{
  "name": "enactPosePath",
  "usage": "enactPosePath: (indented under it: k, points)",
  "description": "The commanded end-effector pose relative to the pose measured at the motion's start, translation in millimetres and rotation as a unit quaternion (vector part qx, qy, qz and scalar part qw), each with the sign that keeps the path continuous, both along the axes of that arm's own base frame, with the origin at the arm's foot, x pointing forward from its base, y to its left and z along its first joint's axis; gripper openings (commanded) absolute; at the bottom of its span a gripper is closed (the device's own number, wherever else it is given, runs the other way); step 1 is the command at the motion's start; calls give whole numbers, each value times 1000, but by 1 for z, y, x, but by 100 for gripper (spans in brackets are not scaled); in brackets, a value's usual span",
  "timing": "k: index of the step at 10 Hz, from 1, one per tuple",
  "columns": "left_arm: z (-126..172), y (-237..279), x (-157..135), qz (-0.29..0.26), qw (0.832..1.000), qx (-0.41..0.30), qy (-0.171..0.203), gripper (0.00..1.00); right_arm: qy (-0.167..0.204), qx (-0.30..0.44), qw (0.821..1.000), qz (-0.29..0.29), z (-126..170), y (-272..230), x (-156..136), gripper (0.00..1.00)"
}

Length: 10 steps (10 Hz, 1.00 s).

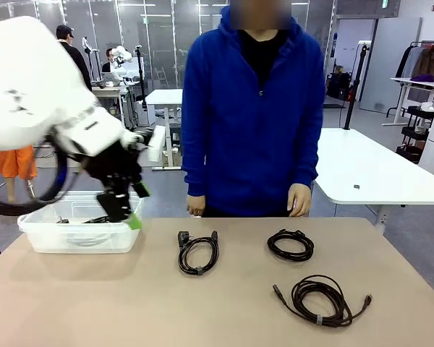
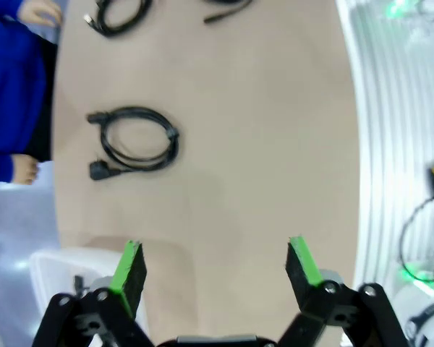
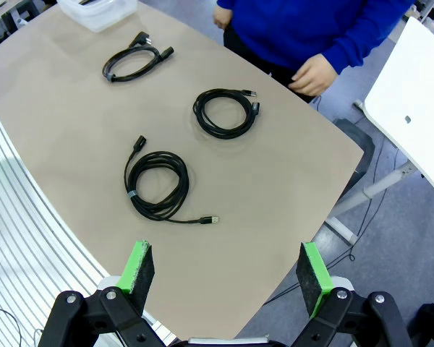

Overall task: Organize and store the cables.
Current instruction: Place the Power Cable into the Organizing box.

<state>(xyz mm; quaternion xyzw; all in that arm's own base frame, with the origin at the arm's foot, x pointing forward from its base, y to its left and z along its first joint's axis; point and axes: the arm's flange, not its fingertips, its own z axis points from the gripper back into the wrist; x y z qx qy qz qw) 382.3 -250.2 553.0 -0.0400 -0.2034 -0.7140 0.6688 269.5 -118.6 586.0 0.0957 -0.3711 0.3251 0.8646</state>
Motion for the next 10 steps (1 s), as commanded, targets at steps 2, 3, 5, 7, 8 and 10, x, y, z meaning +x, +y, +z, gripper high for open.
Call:
enactPosePath:
  k: [2, 3, 5, 7, 8, 10]
  points:
    - [-32, -62, 48, 25, 999, 28, -18, 98, -2, -1, 1000, 5, -1, -2, 0, 100]
    - [-40, -79, 63, 31, 999, 35, -16, 98, -2, -1, 1000, 5, -1, -2, 0, 100]
    - [-54, -107, 88, 45, 998, 45, -21, 98, -2, -1, 1000, 5, -1, -2, 0, 100]
    - [-60, -117, 95, 53, 997, 54, -12, 98, -2, -1, 1000, 5, -1, -2, 0, 100]
    - [-58, -114, 92, 44, 998, 51, -6, 98, -2, -1, 1000, 5, -1, -2, 0, 100]
    - [-66, -110, 93, 41, 998, 42, -13, 98, -2, -1, 1000, 5, -1, -2, 0, 100]
